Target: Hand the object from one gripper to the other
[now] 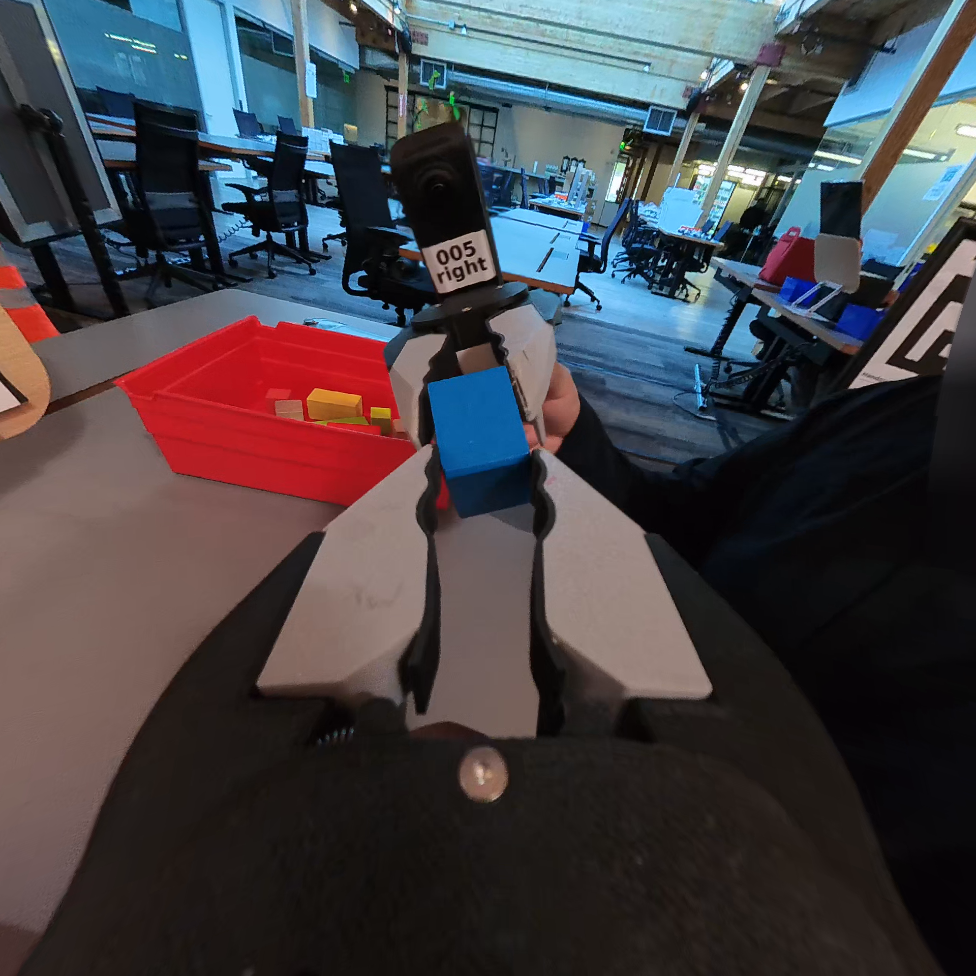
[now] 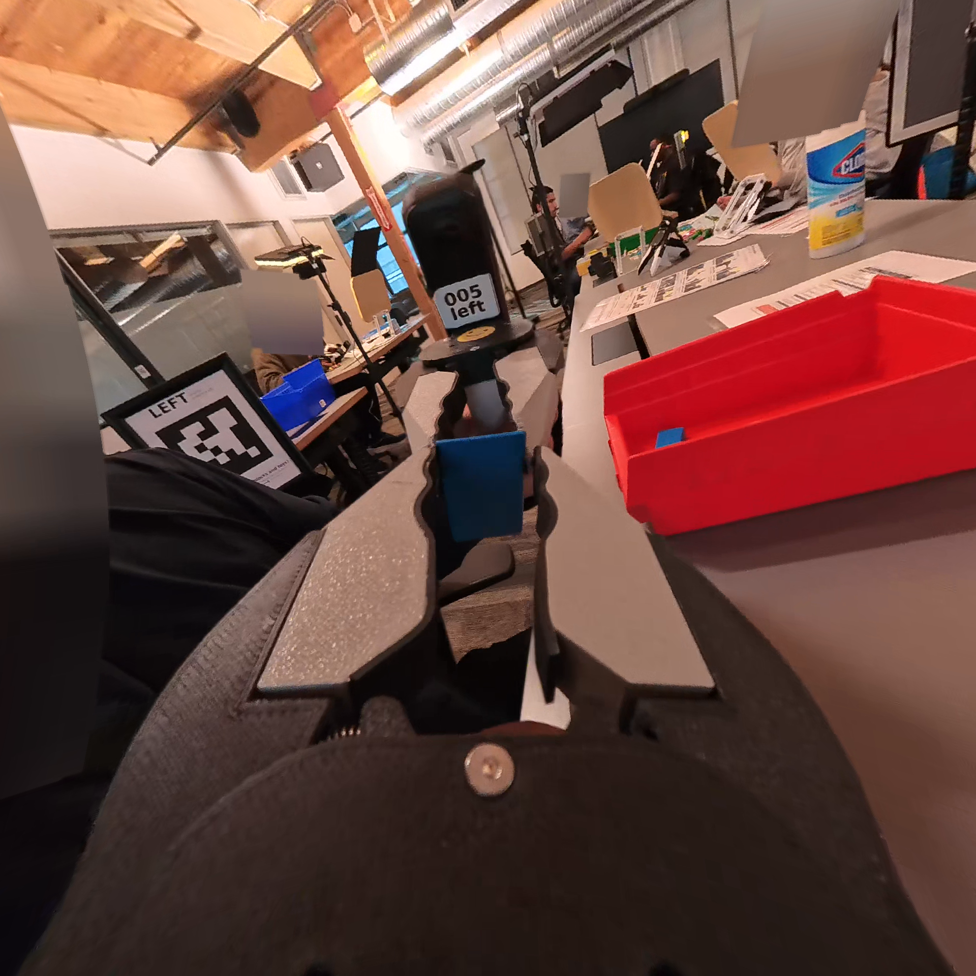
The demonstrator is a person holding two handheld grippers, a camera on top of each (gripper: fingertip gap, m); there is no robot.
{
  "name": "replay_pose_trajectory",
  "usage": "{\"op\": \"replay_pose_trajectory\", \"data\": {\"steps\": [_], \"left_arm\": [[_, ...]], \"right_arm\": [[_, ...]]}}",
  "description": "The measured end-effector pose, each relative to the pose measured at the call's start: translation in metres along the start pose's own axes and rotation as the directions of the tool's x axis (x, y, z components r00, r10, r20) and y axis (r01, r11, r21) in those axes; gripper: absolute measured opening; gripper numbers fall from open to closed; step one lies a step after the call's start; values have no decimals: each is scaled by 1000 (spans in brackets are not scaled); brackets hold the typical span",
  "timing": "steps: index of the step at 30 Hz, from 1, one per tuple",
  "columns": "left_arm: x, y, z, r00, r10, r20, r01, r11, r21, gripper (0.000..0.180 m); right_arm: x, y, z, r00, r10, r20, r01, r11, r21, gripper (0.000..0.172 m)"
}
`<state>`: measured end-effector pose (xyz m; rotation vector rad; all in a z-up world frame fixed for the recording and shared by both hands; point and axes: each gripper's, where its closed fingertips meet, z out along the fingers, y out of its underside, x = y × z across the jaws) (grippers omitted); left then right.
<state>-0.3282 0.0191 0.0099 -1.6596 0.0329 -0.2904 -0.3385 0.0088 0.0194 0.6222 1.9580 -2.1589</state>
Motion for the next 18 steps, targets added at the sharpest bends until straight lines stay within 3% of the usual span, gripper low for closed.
{"op": "replay_pose_trajectory", "data": {"steps": [6, 14, 18], "left_arm": [[-7, 9, 0, 994, -107, -15, 107, 994, -4, 28], [-3, 10, 0, 994, -103, -20, 102, 994, -26, 28], [-7, 13, 1, 994, -114, 1, 114, 993, -31, 29]], "right_arm": [[5, -1, 6, 994, -88, -62, 89, 996, 20, 30], [1, 6, 7, 999, -23, 23, 23, 1000, -3, 30], [6, 8, 6, 999, -42, -27, 41, 999, -34, 30]]}}
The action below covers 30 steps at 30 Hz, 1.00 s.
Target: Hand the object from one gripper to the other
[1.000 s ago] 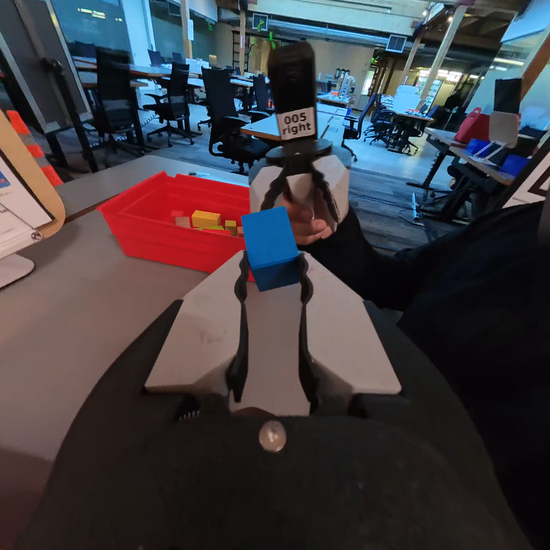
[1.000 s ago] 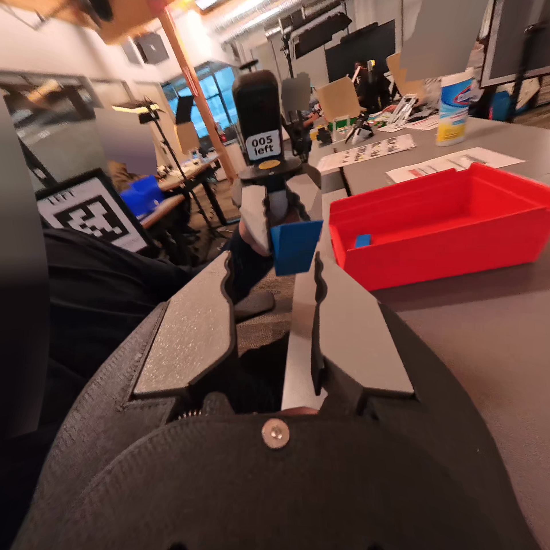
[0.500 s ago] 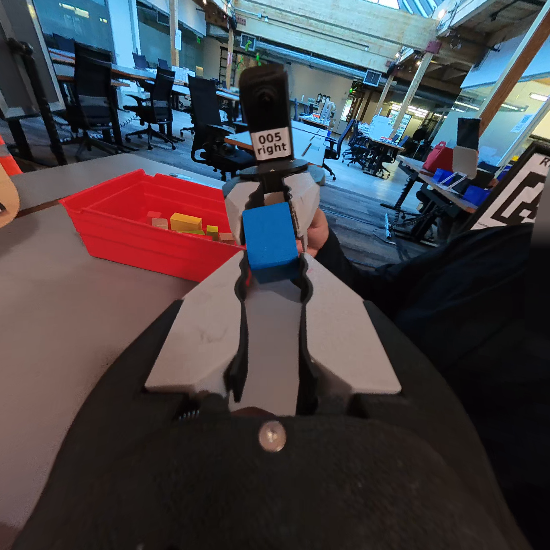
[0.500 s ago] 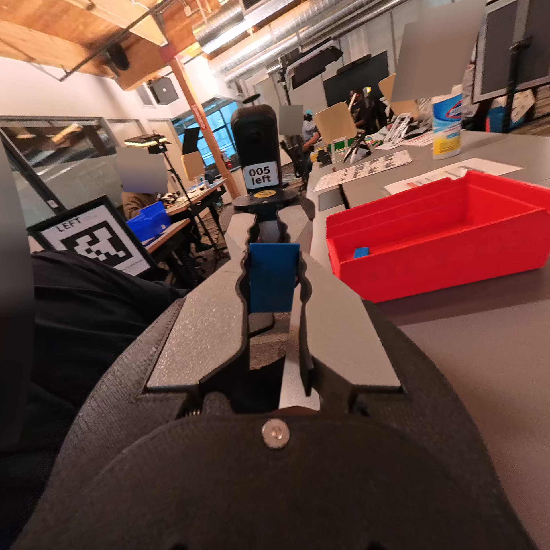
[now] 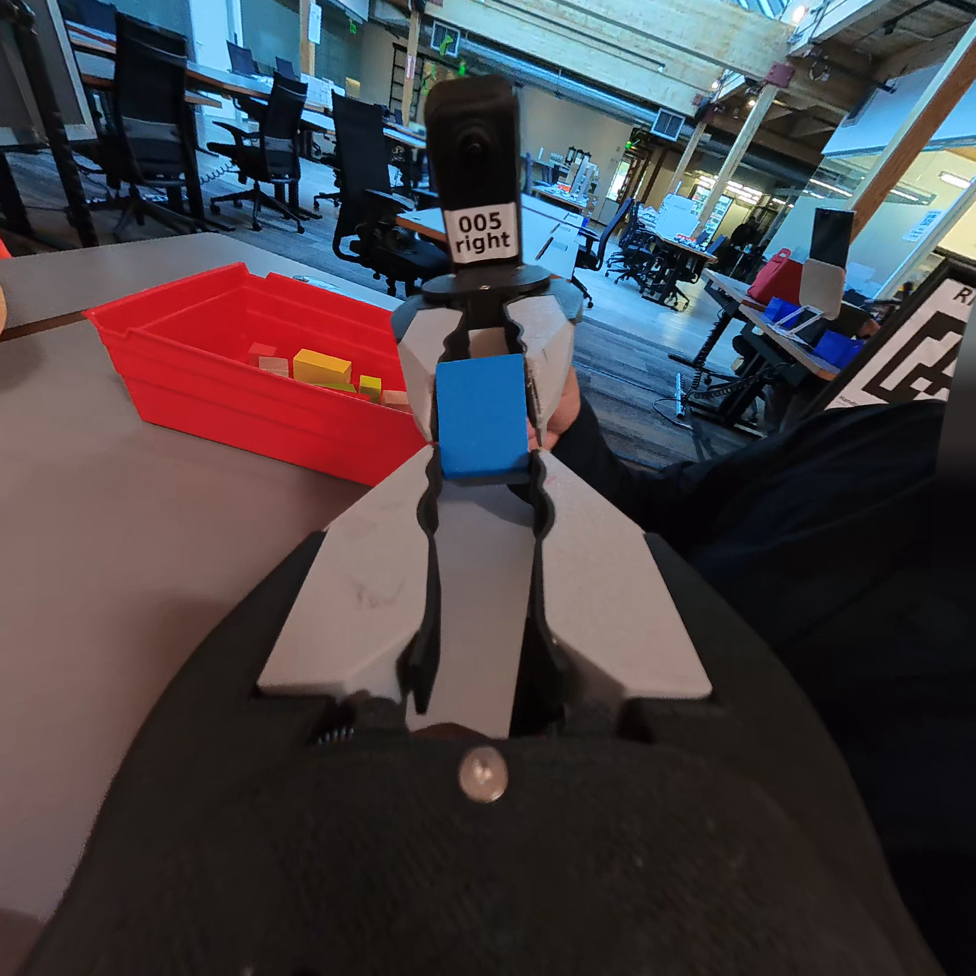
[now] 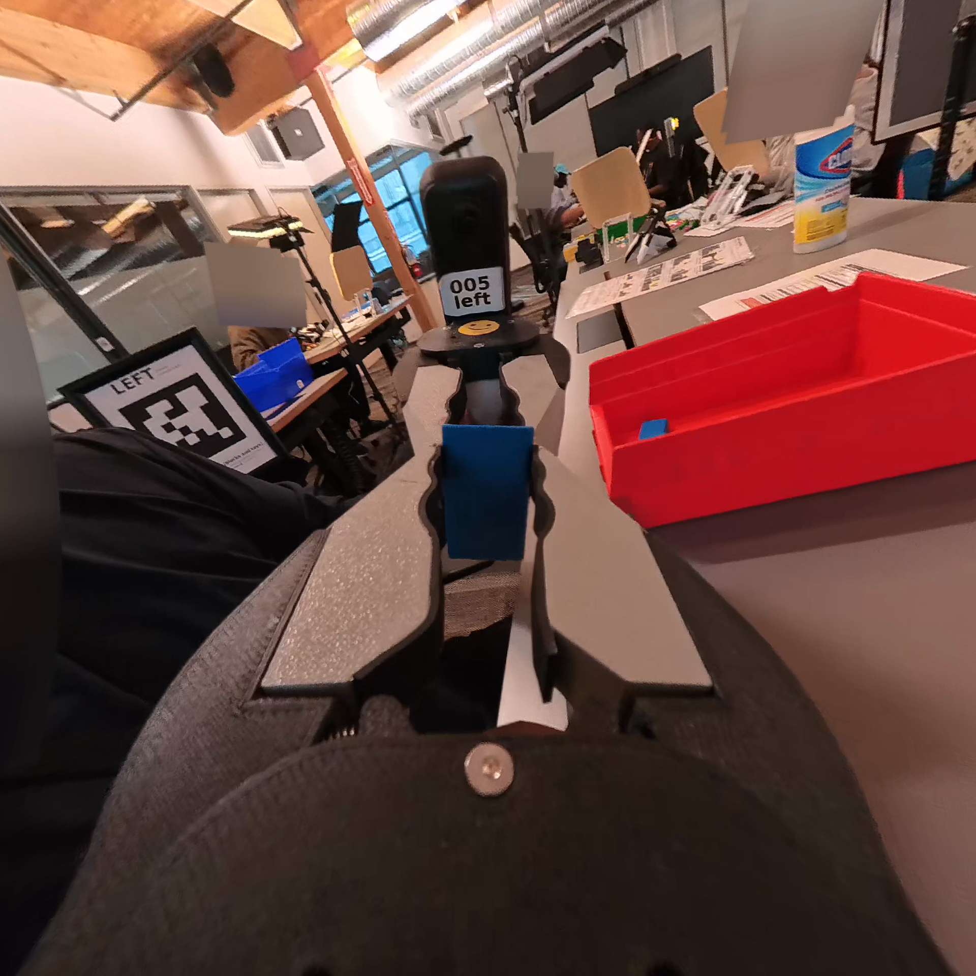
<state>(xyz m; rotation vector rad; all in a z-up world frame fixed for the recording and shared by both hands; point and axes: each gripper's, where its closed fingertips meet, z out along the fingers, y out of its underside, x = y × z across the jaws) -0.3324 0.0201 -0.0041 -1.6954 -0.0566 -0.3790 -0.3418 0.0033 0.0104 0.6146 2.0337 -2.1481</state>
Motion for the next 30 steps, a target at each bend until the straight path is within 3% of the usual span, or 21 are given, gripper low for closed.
{"op": "replay_pose_trajectory", "data": {"steps": [4, 7, 10, 12, 14, 19, 22, 26, 30], "left_arm": [[-10, 3, -4, 999, -10, 49, 11, 1000, -12, 29], [-24, 6, -20, 988, 13, 156, -7, 999, -36, 40], [-39, 3, -44, 967, 16, 254, -12, 1000, -18, 39], [-42, -1, -57, 966, -13, 256, 6, 1000, 31, 37], [-47, -3, -67, 966, -48, 255, 30, 997, 76, 36], [-57, 1, -73, 969, -135, 209, 108, 985, 135, 29], [-58, 3, -74, 969, -127, 212, 103, 987, 122, 26], [-58, 7, -76, 966, -105, 235, 85, 992, 93, 24], [-57, 7, -78, 966, -105, 235, 85, 992, 94, 24]], "right_arm": [[9, -3, -8, 996, -26, -82, 25, 1000, -4, 29], [25, -15, -47, 967, -88, -238, 83, 996, -29, 29], [62, -14, -128, 791, -237, -565, 145, 968, -203, 29], [84, -3, -188, 626, -289, -724, 81, 948, -309, 29], [97, 18, -233, 537, -294, -791, -32, 930, -367, 29], [114, 77, -281, 496, -162, -853, -337, 870, -361, 30], [115, 98, -271, 572, -42, -819, -423, 841, -338, 30], [119, 142, -273, 573, 57, -818, -594, 717, -366, 30], [123, 156, -270, 565, 98, -819, -649, 666, -368, 30]]}}
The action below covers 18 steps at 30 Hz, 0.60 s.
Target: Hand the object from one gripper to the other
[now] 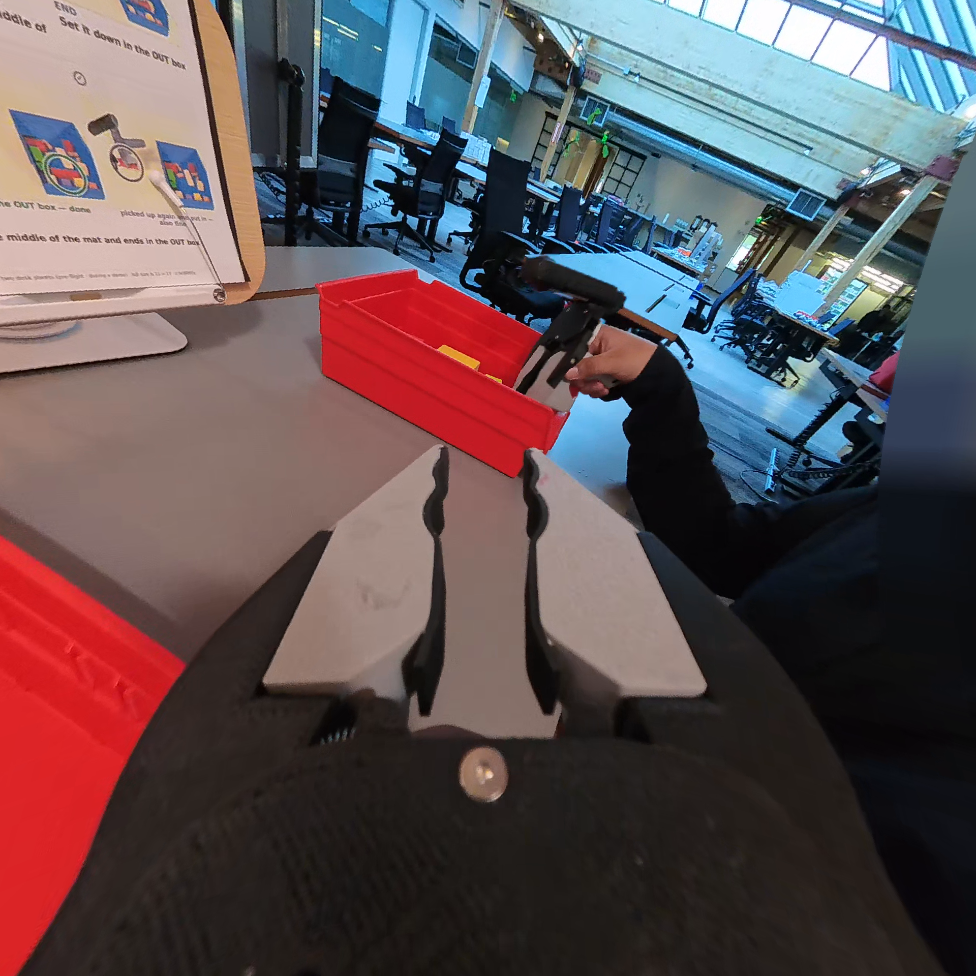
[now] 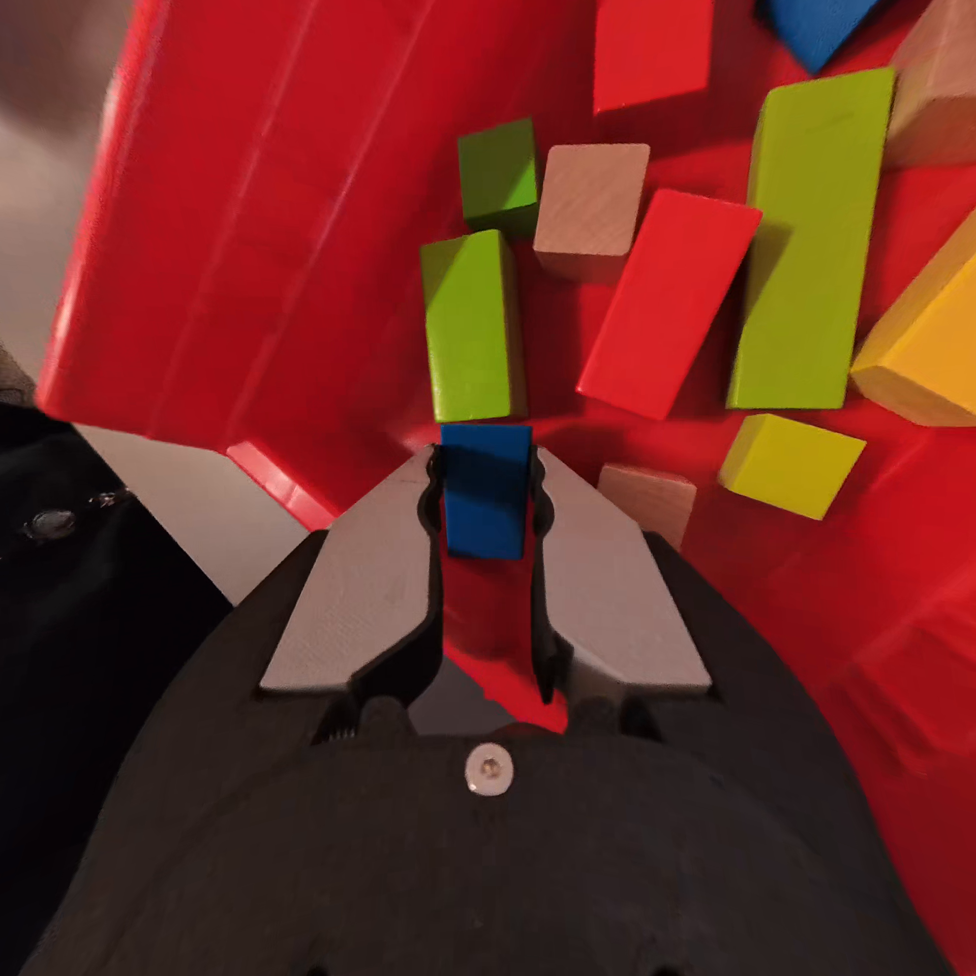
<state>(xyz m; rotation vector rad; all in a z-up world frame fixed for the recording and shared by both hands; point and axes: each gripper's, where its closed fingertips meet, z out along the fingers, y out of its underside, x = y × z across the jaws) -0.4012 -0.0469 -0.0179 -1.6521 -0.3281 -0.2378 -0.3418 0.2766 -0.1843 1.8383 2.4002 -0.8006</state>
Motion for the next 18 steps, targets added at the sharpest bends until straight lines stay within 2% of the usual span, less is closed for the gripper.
{"op": "replay_pose_trajectory", "data": {"steps": [4, 12, 18], "left_arm": [[-1, -1, -2, 1000, 1, 7, -1, 1000, 3, 23], [-2, 4, 2, 1000, 6, 9, -5, 1000, -19, 23], [-1, 3, 1, 1000, 9, 13, -9, 1000, -20, 23]], "right_arm": [[11, 5, 2, 998, 41, -46, -43, 998, -36, 33], [33, 8, -15, 969, 30, -246, -40, 999, -35, 30], [34, 6, -16, 969, 28, -245, -36, 999, -28, 30]]}}
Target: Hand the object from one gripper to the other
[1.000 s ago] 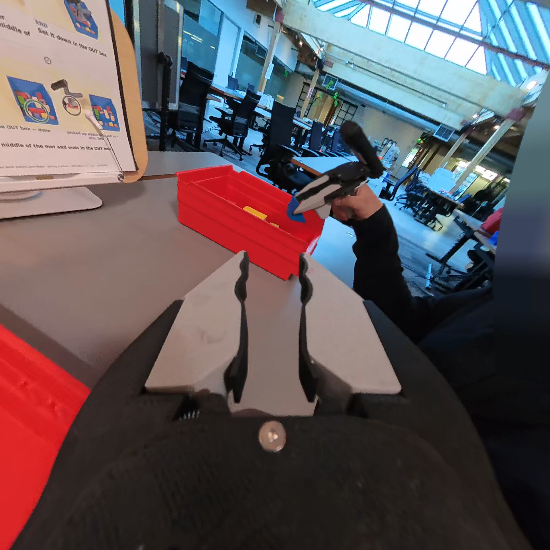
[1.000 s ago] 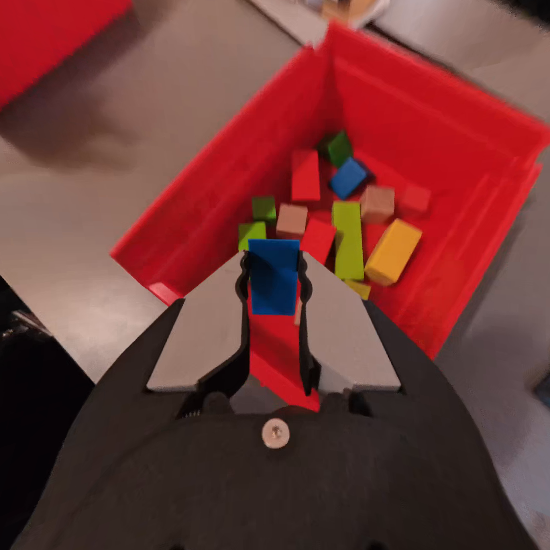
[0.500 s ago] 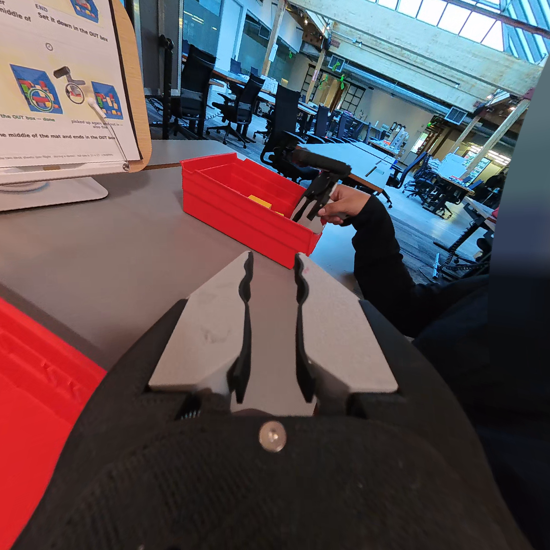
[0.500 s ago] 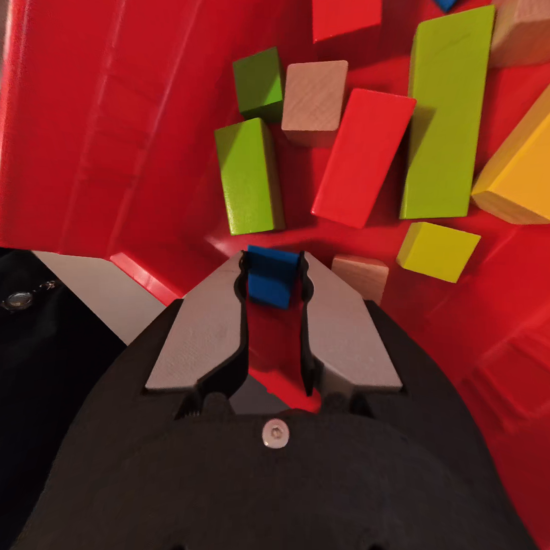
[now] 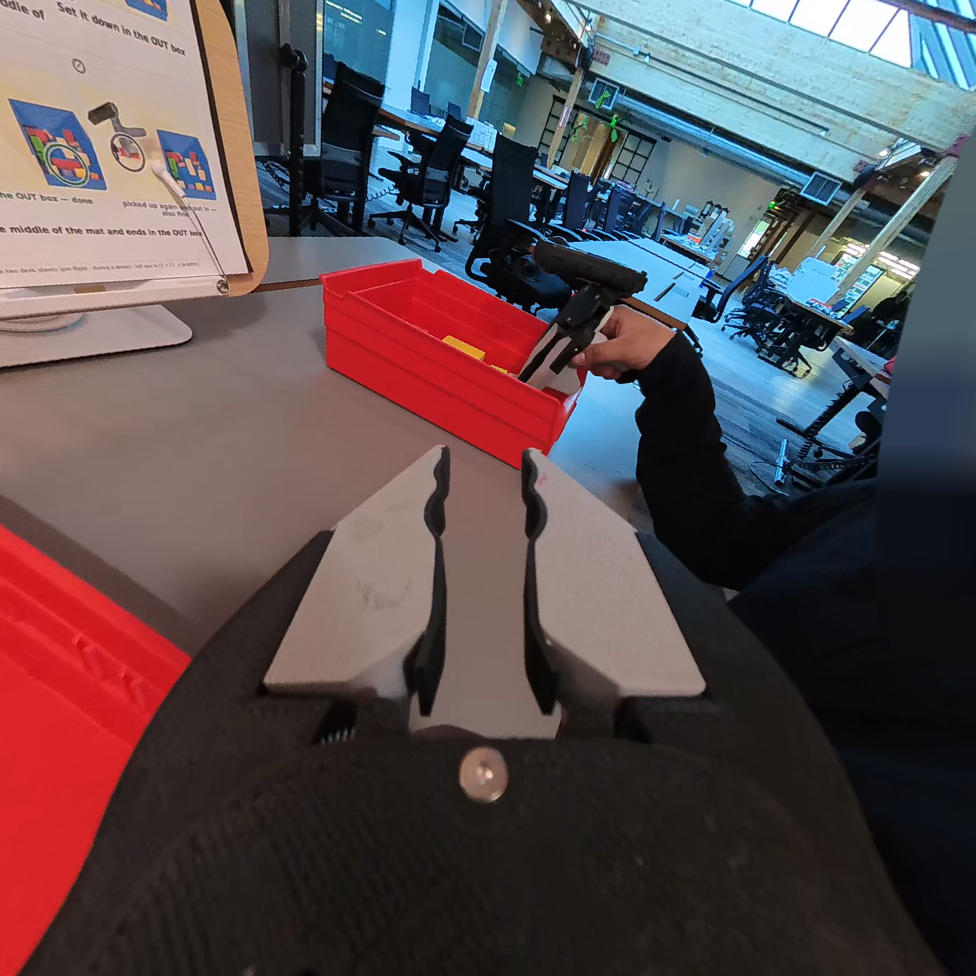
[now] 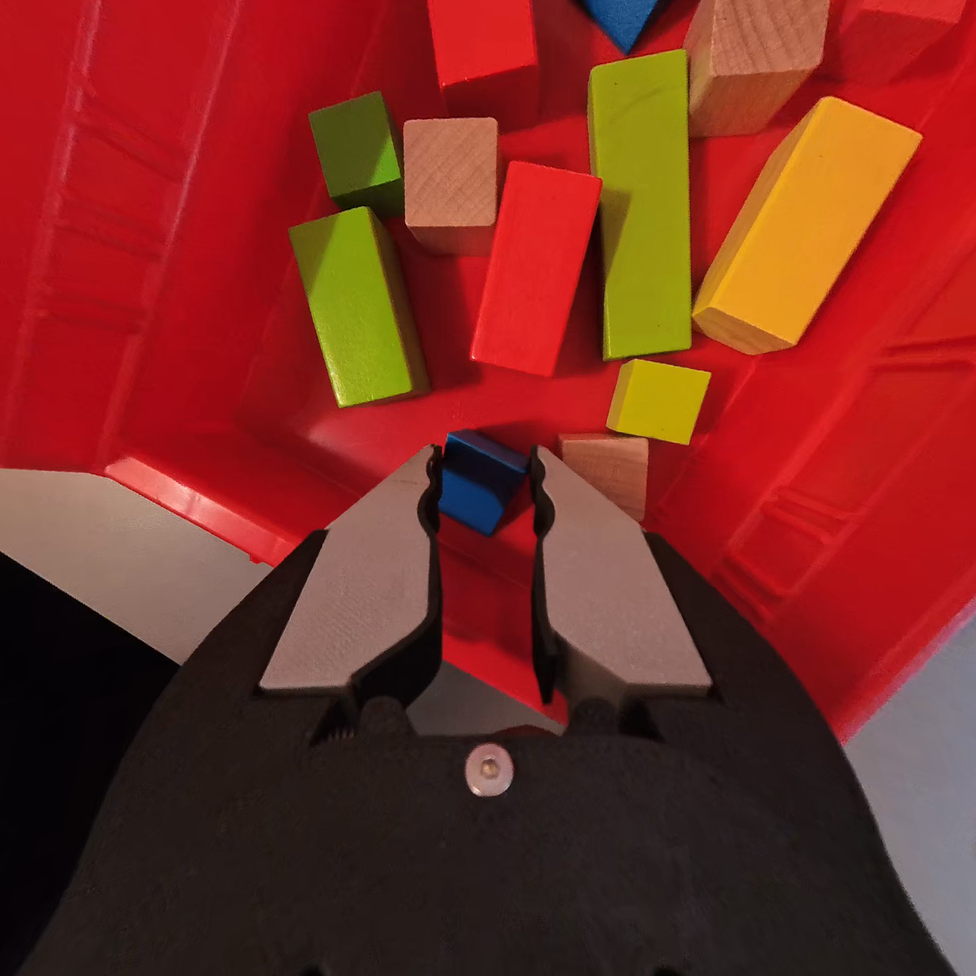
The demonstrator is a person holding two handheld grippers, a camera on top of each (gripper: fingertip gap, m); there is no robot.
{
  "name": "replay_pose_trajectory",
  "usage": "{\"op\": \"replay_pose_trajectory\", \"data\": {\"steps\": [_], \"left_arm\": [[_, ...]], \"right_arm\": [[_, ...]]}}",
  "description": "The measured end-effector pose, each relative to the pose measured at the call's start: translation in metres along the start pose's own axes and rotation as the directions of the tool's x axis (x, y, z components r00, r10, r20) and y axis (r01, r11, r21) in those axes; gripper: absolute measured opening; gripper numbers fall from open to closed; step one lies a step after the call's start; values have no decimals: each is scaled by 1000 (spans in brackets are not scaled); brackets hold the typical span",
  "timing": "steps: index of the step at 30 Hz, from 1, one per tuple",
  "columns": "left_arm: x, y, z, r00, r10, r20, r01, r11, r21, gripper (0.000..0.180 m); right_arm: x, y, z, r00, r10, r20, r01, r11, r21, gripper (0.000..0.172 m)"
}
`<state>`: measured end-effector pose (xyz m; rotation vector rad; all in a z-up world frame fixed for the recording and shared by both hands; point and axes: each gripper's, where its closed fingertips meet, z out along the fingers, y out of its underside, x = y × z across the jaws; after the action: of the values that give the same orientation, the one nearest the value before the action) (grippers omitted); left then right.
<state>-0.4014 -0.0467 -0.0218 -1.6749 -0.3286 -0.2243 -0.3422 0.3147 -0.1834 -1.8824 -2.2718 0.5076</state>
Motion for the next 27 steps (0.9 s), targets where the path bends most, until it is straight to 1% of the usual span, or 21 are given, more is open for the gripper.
{"op": "replay_pose_trajectory", "data": {"steps": [4, 6, 7, 8, 10, 12, 15, 18, 22, 27], "left_arm": [[0, 0, -1, 1000, 1, 1, -1, 1000, -1, 22], [0, 0, -2, 1000, 3, 2, -3, 1000, -1, 22], [0, -1, -2, 1000, 4, 3, -4, 1000, 1, 22], [0, -1, -3, 1000, 4, 3, -4, 1000, 2, 22], [0, -2, -4, 1000, 3, 3, -3, 1000, 6, 21], [0, -2, -4, 1000, 4, 3, -4, 1000, 4, 21], [1, -1, -3, 1000, 8, 2, -8, 1000, -1, 21], [1, -1, -3, 1000, 10, 3, -10, 1000, -3, 21], [2, 1, -1, 1000, 7, -1, -7, 1000, -10, 21], [2, 1, -2, 1000, 11, 2, -11, 1000, -9, 21]], "right_arm": [[-5, -4, -1, 999, -10, 33, 10, 1000, 23, 29], [-14, -10, -6, 994, -9, 109, 1, 997, 72, 28], [-19, -15, -11, 988, -15, 152, -3, 994, 112, 8], [-22, -19, -15, 983, -21, 182, -7, 988, 152, 0], [-25, -20, -17, 970, -8, 243, -33, 986, 165, 0], [-20, -13, -11, 975, 10, 223, -38, 992, 121, 1], [-12, -13, -16, 988, 17, 152, -37, 991, 130, 0], [-23, -13, -20, 987, -40, 155, 19, 990, 138, 2], [-25, -10, -14, 989, -118, 92, 109, 989, 99, 2], [-7, -12, -10, 998, -56, 15, 55, 995, 83, 0]]}}
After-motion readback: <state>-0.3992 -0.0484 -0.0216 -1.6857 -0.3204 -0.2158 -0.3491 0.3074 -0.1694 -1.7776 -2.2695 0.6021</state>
